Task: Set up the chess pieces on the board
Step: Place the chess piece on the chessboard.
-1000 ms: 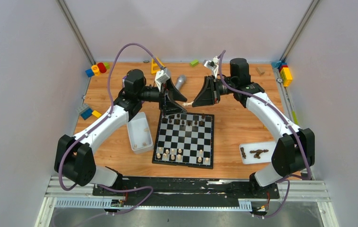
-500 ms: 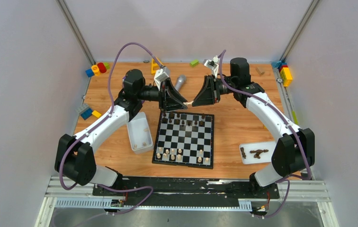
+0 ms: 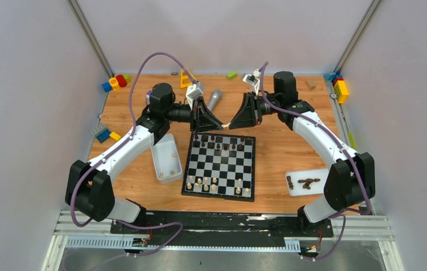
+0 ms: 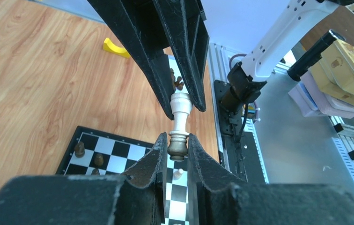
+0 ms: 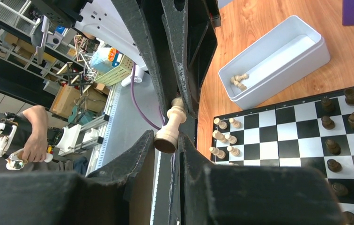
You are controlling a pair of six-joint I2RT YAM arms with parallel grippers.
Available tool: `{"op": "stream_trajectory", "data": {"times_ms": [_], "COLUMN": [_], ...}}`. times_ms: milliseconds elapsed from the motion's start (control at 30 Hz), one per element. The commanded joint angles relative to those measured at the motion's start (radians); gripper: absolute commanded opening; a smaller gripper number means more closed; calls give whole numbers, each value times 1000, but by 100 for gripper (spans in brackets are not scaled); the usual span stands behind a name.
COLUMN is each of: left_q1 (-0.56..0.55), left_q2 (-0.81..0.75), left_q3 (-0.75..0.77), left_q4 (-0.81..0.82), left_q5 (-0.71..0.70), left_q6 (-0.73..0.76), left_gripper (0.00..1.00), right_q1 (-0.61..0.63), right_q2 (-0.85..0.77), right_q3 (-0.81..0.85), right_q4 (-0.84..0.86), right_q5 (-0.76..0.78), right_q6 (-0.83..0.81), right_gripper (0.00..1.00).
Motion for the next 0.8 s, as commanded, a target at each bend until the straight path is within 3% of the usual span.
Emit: {"op": "stream_trajectory", "data": {"times_ms": [0, 100, 200, 300, 467, 767], "left_q1": [-1, -5, -24, -85, -224, -459], "left_q2": [-44, -63, -75, -66, 28, 313], "left_q3": [56, 91, 154, 195, 295, 518], "left_q4": [-163, -397, -622, -837, -1043, -1291], "left_q5": [-22, -82, -180, -351, -660, -1019], "left_q6": [152, 316, 554, 691, 831, 873], "left_gripper": [10, 8, 8, 9, 10, 10], "right_q1": [-5, -26, -76, -143, -257, -478], "right_q2": [-14, -33, -69, -123, -236, -400], "right_q3": [-14, -15, -34, -68, -136, -230], "right_q4": [22, -48, -107, -133, -158, -163], "right_q5": [31, 68, 96, 113, 158, 196], "right_q6": [-56, -147, -213, -245, -274, -272], "right_gripper": [23, 45, 54, 56, 56, 56]}}
